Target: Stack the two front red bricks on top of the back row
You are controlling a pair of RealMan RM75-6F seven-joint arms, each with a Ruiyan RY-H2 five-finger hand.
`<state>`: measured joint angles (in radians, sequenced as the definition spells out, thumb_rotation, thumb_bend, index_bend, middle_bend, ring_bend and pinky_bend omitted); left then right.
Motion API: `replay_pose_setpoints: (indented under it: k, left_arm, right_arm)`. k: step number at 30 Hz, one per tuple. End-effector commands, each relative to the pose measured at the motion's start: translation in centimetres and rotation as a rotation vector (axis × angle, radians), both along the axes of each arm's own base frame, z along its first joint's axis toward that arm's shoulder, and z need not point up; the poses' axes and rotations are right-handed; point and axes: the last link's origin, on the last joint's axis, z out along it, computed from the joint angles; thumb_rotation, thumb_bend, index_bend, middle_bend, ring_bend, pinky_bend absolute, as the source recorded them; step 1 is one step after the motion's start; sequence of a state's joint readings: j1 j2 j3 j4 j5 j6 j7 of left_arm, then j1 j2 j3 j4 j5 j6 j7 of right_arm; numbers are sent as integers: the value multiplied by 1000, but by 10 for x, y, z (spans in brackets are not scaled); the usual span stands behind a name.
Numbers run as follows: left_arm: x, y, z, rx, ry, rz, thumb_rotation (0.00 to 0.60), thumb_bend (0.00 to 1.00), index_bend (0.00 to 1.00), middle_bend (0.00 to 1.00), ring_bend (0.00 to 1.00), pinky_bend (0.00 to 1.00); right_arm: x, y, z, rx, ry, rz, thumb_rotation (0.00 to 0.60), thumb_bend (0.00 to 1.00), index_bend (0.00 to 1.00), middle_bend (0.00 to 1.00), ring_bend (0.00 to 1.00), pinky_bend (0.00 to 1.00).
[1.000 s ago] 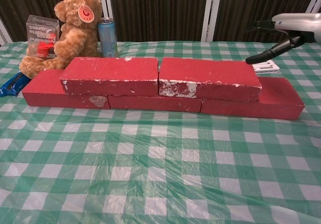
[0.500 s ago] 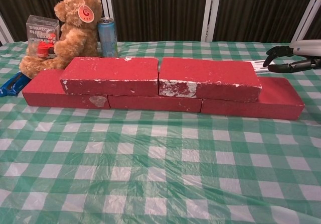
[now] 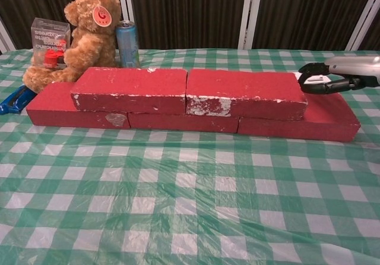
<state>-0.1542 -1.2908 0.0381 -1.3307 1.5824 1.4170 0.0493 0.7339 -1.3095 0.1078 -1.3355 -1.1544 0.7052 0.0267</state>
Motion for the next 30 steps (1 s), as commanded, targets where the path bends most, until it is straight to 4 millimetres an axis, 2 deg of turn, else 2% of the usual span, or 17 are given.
replay_pose_setpoints:
  k: [1, 11, 15, 18, 20, 21, 23, 28, 30]
  left_arm:
    - [0, 0, 0, 0, 0, 0, 600, 259, 0, 0, 0, 59]
    - [0, 0, 2, 4, -2, -1, 600, 260, 0, 0, 0, 59]
    - [0, 0, 2, 8, -3, -4, 600, 259, 0, 0, 0, 59]
    - [2, -2, 3, 15, -3, -11, 600, 258, 0, 0, 0, 59]
    - [3, -3, 5, 25, -3, -19, 600, 261, 0, 0, 0, 59]
    - [4, -3, 6, 32, -2, -24, 600, 268, 0, 0, 0, 58]
    - [6, -4, 8, 51, -2, -35, 600, 285, 0, 0, 0, 58]
    - [12, -10, 15, 105, -7, -66, 600, 294, 0, 0, 0, 57]
    - [14, -12, 18, 126, -6, -73, 600, 295, 0, 0, 0, 57]
  right_arm:
    - [3, 0, -3, 5, -3, 2, 179, 481, 311, 0, 0, 0]
    - [0, 3, 1, -11, 3, -4, 184, 481, 304, 0, 0, 0]
    - [-4, 7, 11, -35, -10, -10, 184, 481, 287, 0, 0, 0]
    - [-6, 18, 26, -83, -49, 2, 197, 481, 214, 0, 0, 0]
    - [-7, 35, 38, -138, -91, 39, 233, 459, 122, 0, 0, 0]
    - [-8, 46, 43, -160, -110, 58, 264, 410, 58, 0, 0, 0]
    - [-12, 82, 49, -177, -112, 116, 303, 334, 4, 0, 0, 0]
    - [-28, 180, 54, -256, -23, 227, 330, 266, 0, 0, 0, 0]
    - [-34, 202, 55, -301, -6, 228, 336, 266, 0, 0, 0, 0]
